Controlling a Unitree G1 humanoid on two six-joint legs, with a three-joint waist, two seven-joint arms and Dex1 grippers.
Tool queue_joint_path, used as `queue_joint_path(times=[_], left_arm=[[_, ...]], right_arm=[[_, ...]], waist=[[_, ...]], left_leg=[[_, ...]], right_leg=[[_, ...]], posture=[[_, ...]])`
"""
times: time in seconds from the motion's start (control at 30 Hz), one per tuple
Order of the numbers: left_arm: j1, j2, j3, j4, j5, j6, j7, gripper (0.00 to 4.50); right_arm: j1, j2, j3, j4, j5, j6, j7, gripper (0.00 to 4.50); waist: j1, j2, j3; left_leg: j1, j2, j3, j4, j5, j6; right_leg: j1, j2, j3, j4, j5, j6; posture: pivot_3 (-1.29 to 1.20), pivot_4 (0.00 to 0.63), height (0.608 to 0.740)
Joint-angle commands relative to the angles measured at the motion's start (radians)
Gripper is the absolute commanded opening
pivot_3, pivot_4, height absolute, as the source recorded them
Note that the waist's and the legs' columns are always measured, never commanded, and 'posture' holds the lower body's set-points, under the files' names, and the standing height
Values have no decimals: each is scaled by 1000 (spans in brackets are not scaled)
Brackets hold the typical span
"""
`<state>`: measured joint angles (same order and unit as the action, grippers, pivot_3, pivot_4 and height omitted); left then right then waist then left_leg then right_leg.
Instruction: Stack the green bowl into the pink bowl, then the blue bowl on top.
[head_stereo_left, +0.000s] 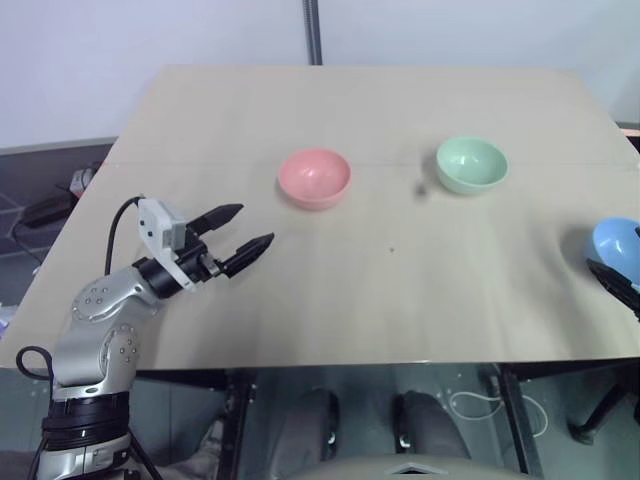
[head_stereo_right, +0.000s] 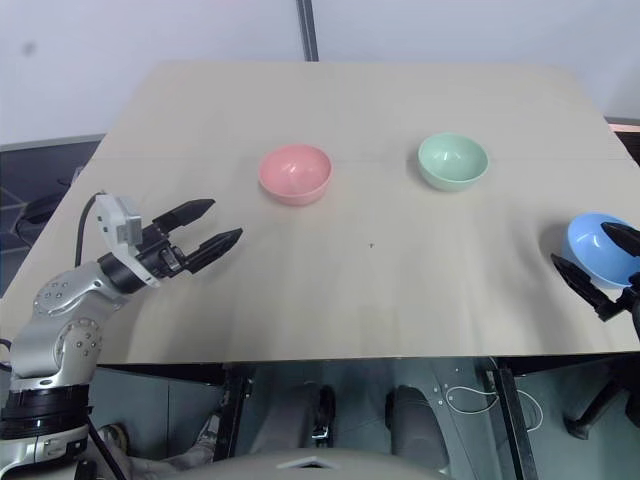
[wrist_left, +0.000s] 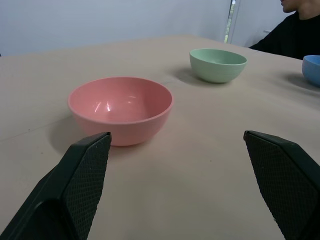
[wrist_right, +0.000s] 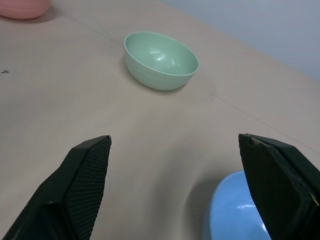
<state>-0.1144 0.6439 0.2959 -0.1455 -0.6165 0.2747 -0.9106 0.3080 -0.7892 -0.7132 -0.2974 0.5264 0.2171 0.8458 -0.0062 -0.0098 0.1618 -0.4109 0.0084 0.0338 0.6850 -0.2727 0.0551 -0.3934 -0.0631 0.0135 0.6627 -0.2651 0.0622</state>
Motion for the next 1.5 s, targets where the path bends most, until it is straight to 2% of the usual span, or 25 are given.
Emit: queue_joint_path(times=[0.03, 0.17, 0.43, 0.53, 0.6, 0.77, 0.87, 0.9, 0.97, 1.0, 1.2, 1.23, 1.37, 1.5], left_arm=[[-18, 11, 16, -39, -9, -8, 0, 4500], [-65, 17, -12, -45, 32, -9, 24, 4500], [-214, 89, -153, -54, 281, 7, 134, 4500], [-360, 161, -324, 9, 503, -23, 116, 4500], [-468, 177, -438, 69, 624, -80, 79, 4500], [-670, 118, -651, 258, 822, -149, 23, 4500], [-742, 65, -734, 390, 909, -247, 17, 4500], [-760, 49, -749, 425, 926, -270, 16, 3959], [-789, 25, -768, 483, 948, -318, 4, 3217], [-806, 12, -773, 511, 954, -343, 0, 2603], [-874, -37, -758, 618, 950, -422, -33, 199], [-879, -44, -749, 621, 936, -430, -44, 85], [-850, -66, -713, 518, 827, -394, -156, 85], [-775, -81, -733, 322, 689, -382, -323, 85]], right_arm=[[-3, 1, -14, -22, 2, -8, 3, 4437], [-26, 8, 17, -18, -8, -22, -1, 4437], [-106, 37, 146, -50, -10, -41, 0, 4437], [-142, 57, 256, -100, -30, -42, -5, 4437], [-173, 76, 332, -141, -42, -38, -19, 4437], [-226, 114, 441, -192, -67, -26, -56, 4437], [-238, 126, 465, -204, -81, -25, -79, 4437], [-236, 128, 467, -210, -83, -25, -84, 4500], [-222, 127, 462, -224, -86, -26, -90, 4500], [-211, 126, 453, -231, -86, -28, -93, 4500], [-149, 129, 416, -270, -88, -29, -119, 4500], [-141, 130, 413, -275, -90, -29, -125, 4500], [-112, 136, 401, -291, -97, -34, -148, 4500], [-77, 145, 389, -306, -107, -37, -168, 4500]], waist=[[0, 0, 0], [2, 0, 0], [3, 0, 0], [4, -1, 0], [10, -1, 0], [21, 0, 0], [21, -1, 1], [21, -1, 1], [21, -2, 2], [20, -2, 2], [20, -2, 2], [20, -2, 2], [20, -2, 2], [19, -2, 2]], left_leg=[[0, 0, 0, 0, 0, 0], [0, 0, 0, 0, 0, 0], [-1, 0, 0, 0, 0, 0], [-2, -1, 0, 0, 0, 0], [-2, -2, -1, 0, 0, 0], [-3, -2, 0, 1, 0, 0], [-4, -2, 0, 1, 3, -4], [-5, -2, 0, 1, 3, -4], [-5, -2, 0, 1, 3, -4], [-5, -2, 0, 1, 3, -4], [-5, -1, 0, 3, 0, 0], [-5, -1, 0, 3, 0, 0], [-5, -1, 0, 3, 0, 0], [-5, -1, 0, 3, 2, -4]], right_leg=[[0, 0, 0, 0, 0, 0], [0, 0, 0, 0, 0, 0], [-1, 1, 0, 0, 0, 0], [-1, 2, -1, 0, 0, 0], [-1, 3, -1, 0, 0, 0], [-3, 5, 1, 0, 0, 0], [-3, 5, 1, -1, 0, 1], [-3, 5, 1, -2, 0, 1], [-4, 5, 1, -2, 0, 1], [-4, 5, 1, -2, 0, 1], [-4, 5, 1, 0, 0, 1], [-4, 5, 1, 0, 0, 1], [-4, 5, 1, 0, 0, 1], [-4, 5, 1, 0, 0, 1]], posture=[[0, 150, 740], [0, 150, 740], [0, 150, 740], [0, 150, 740], [0, 150, 740], [0, 150, 740], [0, 150, 740], [0, 150, 740], [0, 150, 740], [0, 150, 740], [0, 150, 740], [0, 150, 740], [0, 150, 740], [0, 150, 740]])
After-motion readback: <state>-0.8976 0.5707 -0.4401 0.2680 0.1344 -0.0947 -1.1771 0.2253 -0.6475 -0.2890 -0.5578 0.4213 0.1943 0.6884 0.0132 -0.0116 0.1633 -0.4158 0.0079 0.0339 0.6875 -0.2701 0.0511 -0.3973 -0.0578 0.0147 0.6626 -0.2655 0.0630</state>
